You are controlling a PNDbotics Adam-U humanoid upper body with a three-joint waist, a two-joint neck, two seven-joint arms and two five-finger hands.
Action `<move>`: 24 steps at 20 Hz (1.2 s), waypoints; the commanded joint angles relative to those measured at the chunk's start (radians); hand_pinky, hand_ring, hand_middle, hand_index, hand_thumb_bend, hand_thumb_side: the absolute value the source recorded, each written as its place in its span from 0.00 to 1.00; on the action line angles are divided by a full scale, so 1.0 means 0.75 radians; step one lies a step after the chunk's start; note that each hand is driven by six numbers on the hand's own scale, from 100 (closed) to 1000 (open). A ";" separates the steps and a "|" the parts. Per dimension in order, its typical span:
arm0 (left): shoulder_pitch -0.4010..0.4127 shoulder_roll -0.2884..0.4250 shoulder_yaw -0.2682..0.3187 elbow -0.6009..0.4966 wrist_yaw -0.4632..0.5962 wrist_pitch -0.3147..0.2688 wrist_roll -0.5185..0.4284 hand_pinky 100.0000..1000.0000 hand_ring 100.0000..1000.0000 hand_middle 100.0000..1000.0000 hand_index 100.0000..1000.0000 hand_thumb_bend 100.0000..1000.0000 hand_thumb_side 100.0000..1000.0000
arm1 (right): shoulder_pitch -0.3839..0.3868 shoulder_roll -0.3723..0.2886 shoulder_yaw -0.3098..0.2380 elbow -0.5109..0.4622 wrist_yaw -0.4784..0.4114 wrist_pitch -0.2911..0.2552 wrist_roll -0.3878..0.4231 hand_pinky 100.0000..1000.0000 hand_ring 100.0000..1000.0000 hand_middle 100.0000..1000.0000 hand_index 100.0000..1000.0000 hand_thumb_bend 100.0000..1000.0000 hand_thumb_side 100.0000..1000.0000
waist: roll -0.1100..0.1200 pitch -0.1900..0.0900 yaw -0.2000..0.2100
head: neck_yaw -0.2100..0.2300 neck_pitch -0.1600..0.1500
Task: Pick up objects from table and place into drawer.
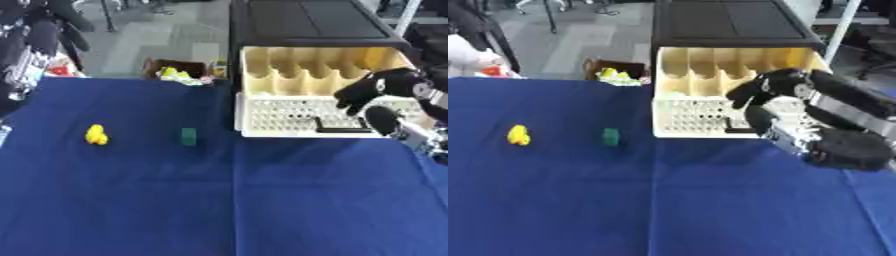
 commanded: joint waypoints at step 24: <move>0.322 -0.122 0.155 -0.228 -0.024 0.167 -0.195 0.42 0.60 0.49 0.82 0.00 0.82 | -0.094 0.102 0.057 0.019 -0.110 0.428 0.527 0.80 0.73 0.74 0.93 0.00 1.00 | -0.003 0.003 0.006 | -0.016 -0.006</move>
